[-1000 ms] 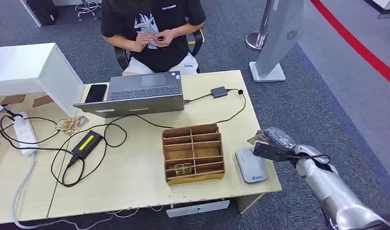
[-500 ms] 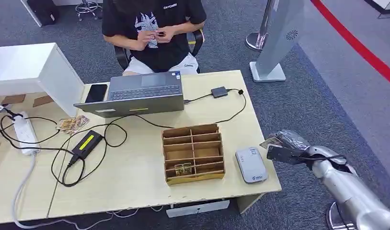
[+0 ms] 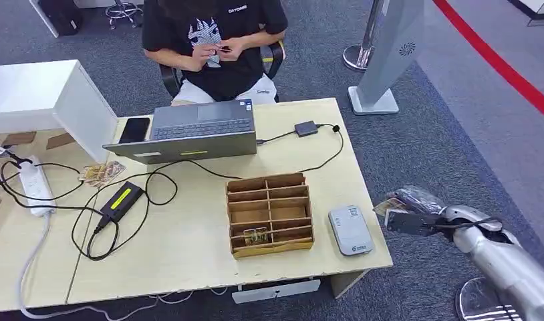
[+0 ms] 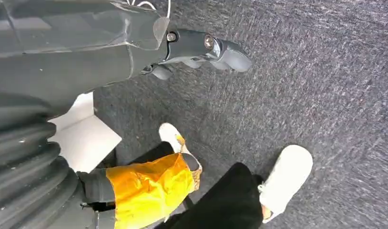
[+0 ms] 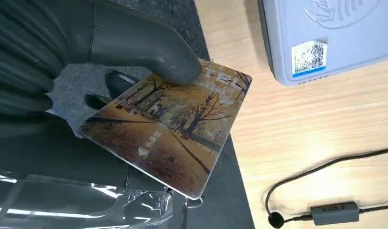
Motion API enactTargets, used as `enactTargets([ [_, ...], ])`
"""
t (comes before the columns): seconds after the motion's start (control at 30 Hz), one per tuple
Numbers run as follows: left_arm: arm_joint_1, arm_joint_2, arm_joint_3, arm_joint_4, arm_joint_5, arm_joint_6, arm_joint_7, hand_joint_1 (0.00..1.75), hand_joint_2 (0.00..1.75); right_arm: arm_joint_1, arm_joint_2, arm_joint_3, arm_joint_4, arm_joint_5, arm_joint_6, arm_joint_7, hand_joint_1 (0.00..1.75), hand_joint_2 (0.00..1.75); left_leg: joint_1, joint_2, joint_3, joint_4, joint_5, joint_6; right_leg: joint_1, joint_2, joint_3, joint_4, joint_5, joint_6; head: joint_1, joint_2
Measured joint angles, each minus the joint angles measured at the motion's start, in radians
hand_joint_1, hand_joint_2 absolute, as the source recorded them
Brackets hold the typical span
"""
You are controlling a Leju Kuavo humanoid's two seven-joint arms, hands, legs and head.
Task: Pass the card to the sensor for recognition and then transmit it.
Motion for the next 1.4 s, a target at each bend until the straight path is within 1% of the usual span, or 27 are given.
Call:
enactTargets([
  [0.33,0.003,0.013,0.021,0.0,0.038,0.002,-0.012,0.0,1.75,0.005,-0.042,0.047,-0.029,-0.021,0.022,-0.007,1.75,1.75,0.0,0.0,0.0,0.0,0.0,0.0,0.0,0.0,0.0,0.0,0.0,0.0,0.001,0.0],
  [0.67,0.006,0.022,0.069,0.0,0.107,-0.002,-0.015,0.0,1.75,-0.005,-0.043,0.118,-0.023,-0.017,0.012,-0.001,1.75,1.75,0.0,0.0,0.0,0.0,0.0,0.0,0.0,0.0,0.0,0.0,0.0,0.0,0.0,0.0],
  [0.9,0.012,0.027,0.095,0.0,0.132,-0.002,-0.018,0.0,1.75,-0.009,-0.043,0.151,-0.018,-0.018,0.003,0.0,1.75,1.75,0.0,0.0,0.0,0.0,0.0,0.0,0.0,0.0,0.0,0.0,0.0,0.0,0.0,0.0],
  [0.97,0.013,0.028,0.104,0.0,0.147,-0.002,-0.018,0.0,1.75,-0.009,-0.043,0.158,-0.016,-0.018,-0.008,0.007,1.75,1.75,0.0,0.0,0.0,0.0,0.0,0.0,0.0,0.0,0.0,0.0,0.0,0.0,0.0,0.0],
  [1.07,0.014,0.029,0.122,0.0,0.169,-0.005,-0.018,0.0,1.75,-0.009,-0.043,0.161,-0.016,-0.019,-0.052,0.018,1.75,1.75,0.0,0.0,0.0,0.0,0.0,0.0,0.0,0.0,0.0,0.0,0.0,0.0,0.0,0.0],
  [1.23,0.016,0.029,0.138,0.0,0.173,-0.006,-0.018,0.0,1.75,-0.009,-0.043,0.168,-0.015,-0.019,-0.058,0.021,1.75,1.75,0.0,0.0,0.0,0.0,0.0,0.0,0.0,0.0,0.001,0.0,0.0,0.0,0.0,0.0],
  [1.27,0.016,0.029,0.14,0.0,0.178,-0.007,-0.018,0.0,1.75,-0.008,-0.041,0.168,-0.015,-0.022,-0.071,0.028,1.75,1.75,0.0,0.0,0.0,0.0,0.0,0.0,0.0,0.0,0.001,0.0,0.0,0.0,0.0,0.0],
  [1.3,0.017,0.029,0.144,0.0,0.185,-0.01,-0.016,0.0,1.75,-0.006,-0.035,0.164,-0.014,-0.019,-0.107,0.047,1.75,1.75,0.0,0.0,0.0,0.0,0.0,0.0,0.0,0.0,0.001,0.0,0.0,0.0,0.0,0.0],
  [1.33,0.019,0.028,0.149,0.0,0.193,-0.011,-0.01,0.0,1.75,-0.004,-0.022,0.156,-0.013,-0.003,-0.16,0.074,1.75,1.75,0.0,0.0,-0.001,-0.001,0.0,0.0,0.0,0.0,0.001,0.0,0.0,0.0,0.0,0.0],
  [1.4,0.021,0.02,0.159,0.0,0.205,-0.018,0.005,0.0,1.75,0.001,0.03,0.121,-0.013,0.06,-0.288,0.144,1.75,1.75,0.001,0.002,0.0,-0.001,-0.001,-0.001,0.0,0.003,0.001,0.0,0.0,0.0,0.0,0.0],
])
